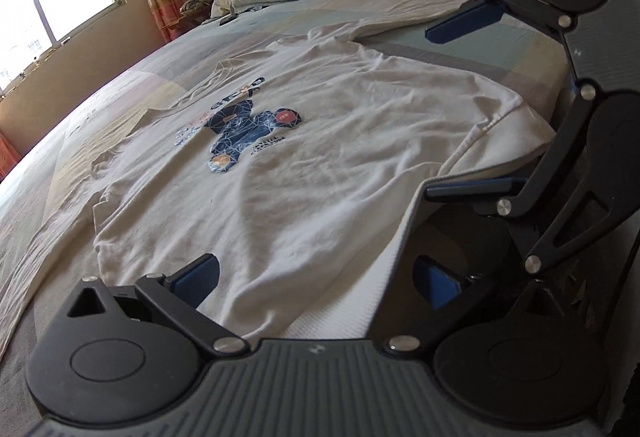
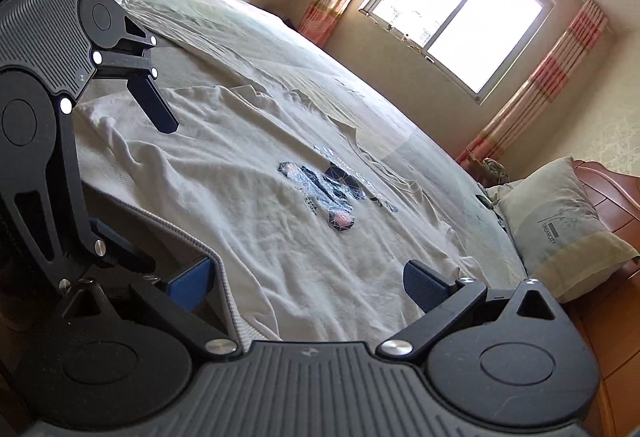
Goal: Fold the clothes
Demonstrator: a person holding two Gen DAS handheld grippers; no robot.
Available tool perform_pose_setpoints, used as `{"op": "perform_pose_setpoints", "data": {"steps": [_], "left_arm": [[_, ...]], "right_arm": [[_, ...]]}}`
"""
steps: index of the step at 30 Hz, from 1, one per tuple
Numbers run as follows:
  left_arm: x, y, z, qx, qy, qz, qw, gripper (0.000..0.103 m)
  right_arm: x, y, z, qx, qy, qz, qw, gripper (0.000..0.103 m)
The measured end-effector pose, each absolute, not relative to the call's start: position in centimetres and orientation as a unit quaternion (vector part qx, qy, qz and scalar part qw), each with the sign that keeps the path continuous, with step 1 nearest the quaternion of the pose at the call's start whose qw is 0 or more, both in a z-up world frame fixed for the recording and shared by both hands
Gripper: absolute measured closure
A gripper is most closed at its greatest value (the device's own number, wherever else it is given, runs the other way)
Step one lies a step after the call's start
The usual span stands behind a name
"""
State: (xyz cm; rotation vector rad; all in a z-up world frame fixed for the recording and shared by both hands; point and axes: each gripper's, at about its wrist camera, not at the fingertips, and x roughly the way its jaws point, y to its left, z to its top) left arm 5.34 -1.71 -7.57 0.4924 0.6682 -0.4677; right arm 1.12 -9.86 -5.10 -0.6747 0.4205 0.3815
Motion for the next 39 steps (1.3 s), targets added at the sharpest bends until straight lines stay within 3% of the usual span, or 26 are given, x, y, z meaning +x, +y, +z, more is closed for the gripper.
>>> {"op": "perform_pose_setpoints", "data": {"steps": [9,18,22,24,29,31,32,33,37,39], "left_arm": [[6.3,-1.2,-7.0,0.211,0.327,-0.212,0.897,0.001],[5.1,-1.2,-7.0,0.219,0.32,-0.229,0.893,0.001],[3.8,-2.1,-8.1,0.267,0.294,-0.225,0.889,0.001],[3.1,-2.8,-8.5,0.296,0.27,-0.219,0.89,0.001],[1.0,-4.0,-8.9,0.357,0.209,-0.195,0.889,0.003],[0.3,-3.9,-8.9,0.363,0.203,-0.199,0.887,0.021],[0.1,-3.8,-8.9,0.363,0.208,-0.2,0.886,0.045],[0.1,-3.8,-9.0,0.364,0.215,-0.198,0.884,0.062],[0.5,-3.5,-10.0,0.376,0.241,-0.209,0.87,0.078],[0.7,-3.2,-9.9,0.357,0.257,-0.226,0.869,0.098]], "right_arm": [[-0.3,-11.1,-4.8,-0.305,0.208,0.213,0.905,0.0],[-0.4,-6.9,-9.4,-0.465,0.159,0.158,0.856,0.002],[-0.3,-7.4,-9.0,-0.443,0.156,0.144,0.871,0.004],[-0.2,-7.9,-8.3,-0.42,0.159,0.143,0.882,0.01],[-0.4,-8.4,-7.5,-0.392,0.171,0.161,0.889,0.042],[-0.8,-8.3,-7.6,-0.39,0.176,0.178,0.886,0.056],[-1.0,-8.2,-7.6,-0.389,0.179,0.186,0.884,0.067],[-1.1,-8.2,-7.7,-0.388,0.181,0.194,0.883,0.072],[-1.6,-7.9,-7.7,-0.384,0.188,0.221,0.877,0.09],[-1.6,-7.9,-7.4,-0.379,0.196,0.235,0.873,0.094]]}}
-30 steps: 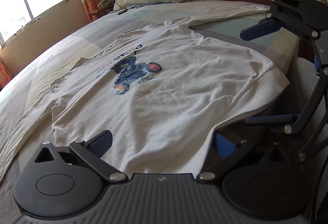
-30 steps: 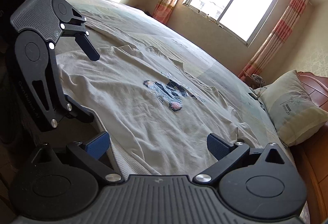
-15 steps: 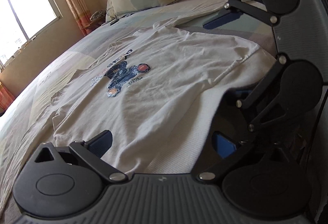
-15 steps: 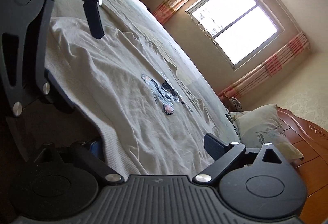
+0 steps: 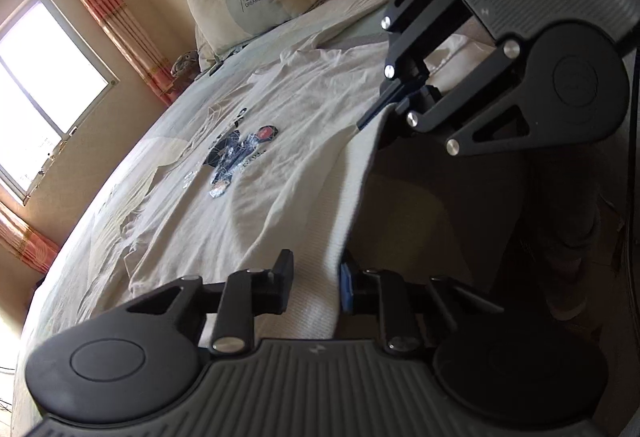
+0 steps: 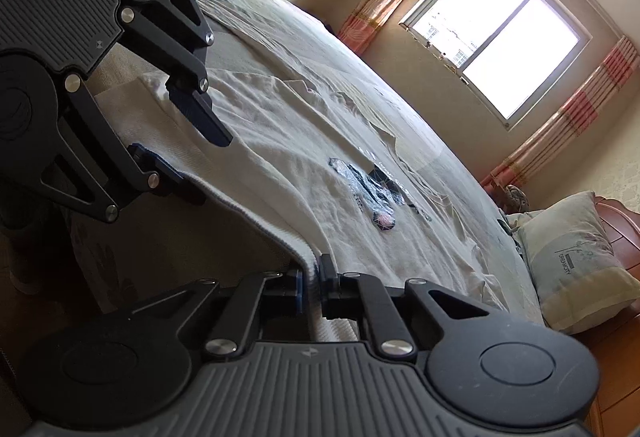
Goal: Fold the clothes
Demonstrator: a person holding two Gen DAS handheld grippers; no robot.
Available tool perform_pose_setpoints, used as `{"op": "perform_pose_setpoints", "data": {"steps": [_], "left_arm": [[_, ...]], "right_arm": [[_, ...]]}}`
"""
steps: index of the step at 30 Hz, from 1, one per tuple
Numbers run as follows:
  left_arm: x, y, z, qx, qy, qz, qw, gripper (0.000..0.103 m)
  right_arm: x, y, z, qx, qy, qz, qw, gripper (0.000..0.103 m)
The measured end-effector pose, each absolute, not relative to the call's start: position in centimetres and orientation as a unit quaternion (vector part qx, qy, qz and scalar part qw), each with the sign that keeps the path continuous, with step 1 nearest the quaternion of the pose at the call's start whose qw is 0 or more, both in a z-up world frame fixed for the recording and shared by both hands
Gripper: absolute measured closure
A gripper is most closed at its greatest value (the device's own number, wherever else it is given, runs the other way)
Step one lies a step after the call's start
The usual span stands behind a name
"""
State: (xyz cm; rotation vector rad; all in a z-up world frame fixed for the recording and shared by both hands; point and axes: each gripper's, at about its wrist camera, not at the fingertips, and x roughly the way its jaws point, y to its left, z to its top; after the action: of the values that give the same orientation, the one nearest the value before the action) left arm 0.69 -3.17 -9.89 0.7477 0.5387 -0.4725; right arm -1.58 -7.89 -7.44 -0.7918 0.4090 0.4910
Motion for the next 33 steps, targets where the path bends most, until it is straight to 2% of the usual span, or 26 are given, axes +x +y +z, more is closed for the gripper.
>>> {"op": "perform_pose_setpoints", "data": {"steps": [7,10,14,15,16,17,18,20,24,28,30,32,33], "left_arm": [[0.5,-1.4,-8.5,0.284,0.352,-0.291,0.843,0.1],[-0.2,-0.8,-8.2,0.289,0.369,-0.298,0.832,0.091],[-0.3,0.6,-5.3,0.273,0.342,-0.298,0.848,0.086],[0.2,1.2,-4.5,0.261,0.331,-0.29,0.859,0.076],[1.0,1.7,-3.8,0.25,0.324,-0.278,0.869,0.067],[2.0,2.0,-3.5,0.239,0.322,-0.265,0.877,0.049],[2.8,2.4,-3.3,0.227,0.319,-0.251,0.885,0.041],[5.4,3.1,-3.5,0.177,0.332,-0.227,0.898,0.038],[8.9,4.3,-5.7,0.084,0.369,-0.207,0.902,0.038],[8.2,5.5,-8.0,0.061,0.393,-0.197,0.896,0.037],[6.9,6.4,-8.4,0.058,0.392,-0.197,0.897,0.031],[6.1,7.1,-8.3,0.049,0.399,-0.191,0.895,0.031],[5.9,7.2,-8.2,0.047,0.404,-0.185,0.894,0.031]], "right_arm": [[-1.9,-9.2,-6.4,-0.358,0.25,0.305,0.846,0.096],[-2.2,-9.6,-6.5,-0.362,0.284,0.325,0.826,0.094],[-2.7,-10.2,-5.0,-0.34,0.295,0.349,0.822,0.085],[-2.6,-10.6,-4.3,-0.326,0.292,0.35,0.828,0.081],[-2.2,-11.1,-3.3,-0.306,0.289,0.349,0.837,0.073],[-1.6,-11.7,-2.3,-0.282,0.283,0.347,0.849,0.065],[-0.9,-12.4,-1.6,-0.26,0.277,0.34,0.86,0.061],[1.5,-13.3,-0.8,-0.231,0.279,0.308,0.88,0.04],[6.3,-14.0,-2.4,-0.185,0.314,0.237,0.901,0.038],[8.4,-14.8,-5.2,-0.14,0.352,0.197,0.904,0.036],[8.2,-15.7,-6.5,-0.119,0.365,0.185,0.905,0.031],[7.8,-16.8,-7.1,-0.096,0.369,0.179,0.907,0.014],[7.7,-17.4,-7.4,-0.084,0.37,0.176,0.909,0.013]]}}
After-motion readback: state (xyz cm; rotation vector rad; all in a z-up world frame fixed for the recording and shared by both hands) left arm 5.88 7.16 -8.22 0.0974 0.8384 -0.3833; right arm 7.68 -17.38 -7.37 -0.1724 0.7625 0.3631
